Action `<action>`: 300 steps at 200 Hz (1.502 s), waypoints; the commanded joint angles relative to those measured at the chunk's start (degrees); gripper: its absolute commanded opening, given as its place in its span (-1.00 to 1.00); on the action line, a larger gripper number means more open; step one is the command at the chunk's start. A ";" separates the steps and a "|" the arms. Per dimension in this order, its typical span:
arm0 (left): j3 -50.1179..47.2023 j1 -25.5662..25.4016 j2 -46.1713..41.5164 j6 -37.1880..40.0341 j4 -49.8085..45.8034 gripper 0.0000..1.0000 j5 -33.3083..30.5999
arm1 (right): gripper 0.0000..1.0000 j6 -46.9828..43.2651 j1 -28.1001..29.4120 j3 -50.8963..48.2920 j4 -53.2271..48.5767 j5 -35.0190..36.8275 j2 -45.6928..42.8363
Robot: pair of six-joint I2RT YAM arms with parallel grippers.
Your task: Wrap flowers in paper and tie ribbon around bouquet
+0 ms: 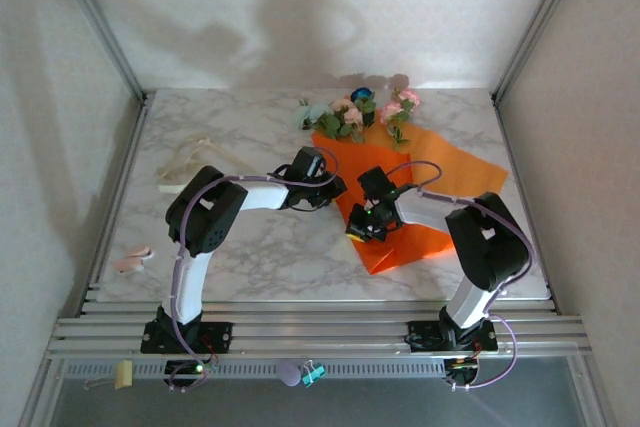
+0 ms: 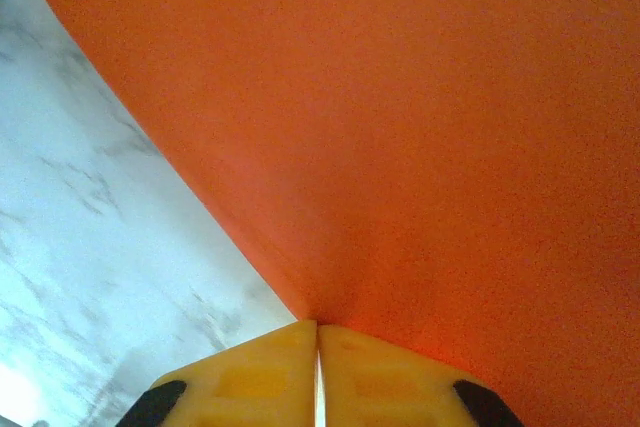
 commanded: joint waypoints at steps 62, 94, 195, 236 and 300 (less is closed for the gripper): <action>3.60 1.31 4.49 1.42 -3.20 -0.55 0.71 | -0.72 -5.00 1.97 -13.29 -17.70 2.85 -16.10; 3.78 1.40 4.97 1.28 -3.24 -0.55 0.33 | -0.72 -4.80 1.97 -12.10 -17.94 3.12 -15.03; 6.78 2.64 8.41 2.10 -5.05 -0.57 0.20 | -0.65 -5.05 2.41 -14.82 -21.11 1.00 -16.32; 6.57 3.05 7.85 2.18 -6.07 -0.58 -0.73 | -0.55 -5.47 2.42 -11.18 -19.06 0.25 -14.98; 11.37 8.02 5.09 6.58 -12.26 -0.52 -3.23 | -0.15 -11.55 -9.91 8.77 -29.61 1.97 -19.22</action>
